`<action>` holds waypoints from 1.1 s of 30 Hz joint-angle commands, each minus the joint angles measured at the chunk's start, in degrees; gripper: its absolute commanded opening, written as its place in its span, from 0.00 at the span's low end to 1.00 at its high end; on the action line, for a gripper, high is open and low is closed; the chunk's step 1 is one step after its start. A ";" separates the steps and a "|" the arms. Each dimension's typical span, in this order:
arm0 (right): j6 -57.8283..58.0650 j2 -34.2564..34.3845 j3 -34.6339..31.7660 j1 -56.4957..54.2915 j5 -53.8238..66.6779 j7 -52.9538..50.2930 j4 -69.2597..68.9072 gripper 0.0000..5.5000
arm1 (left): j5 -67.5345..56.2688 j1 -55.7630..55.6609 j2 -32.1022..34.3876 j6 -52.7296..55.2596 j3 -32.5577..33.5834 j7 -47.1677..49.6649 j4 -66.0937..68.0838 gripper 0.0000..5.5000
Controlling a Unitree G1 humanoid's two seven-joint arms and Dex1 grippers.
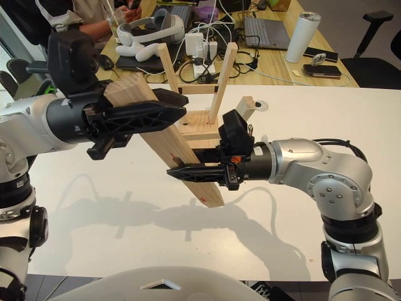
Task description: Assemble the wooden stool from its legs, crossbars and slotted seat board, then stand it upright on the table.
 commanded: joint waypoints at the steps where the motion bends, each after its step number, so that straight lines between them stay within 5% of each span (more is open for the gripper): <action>1: 0.50 -0.60 -1.53 -2.44 -0.28 0.24 0.10 0.18 | 4.22 0.26 0.85 1.49 -1.96 -1.56 -0.64 0.19; 17: -3.97 4.35 -3.93 -5.48 -10.22 -5.50 3.18 0.18 | 10.54 1.05 0.64 -0.34 0.57 -0.46 3.60 0.19; 26: -5.14 6.07 -8.60 -7.30 -9.98 -5.46 6.22 0.51 | 14.44 1.05 0.74 -0.73 2.18 -1.39 5.80 0.18; 29: -8.96 9.33 -14.94 -13.40 -11.03 -14.11 12.02 0.61 | 16.73 -0.37 1.23 -2.58 5.83 0.14 8.74 0.18; 33: -15.51 13.86 -25.70 -22.91 -11.58 -32.86 18.60 0.62 | 16.03 -8.19 0.33 -8.48 17.39 12.61 17.51 0.18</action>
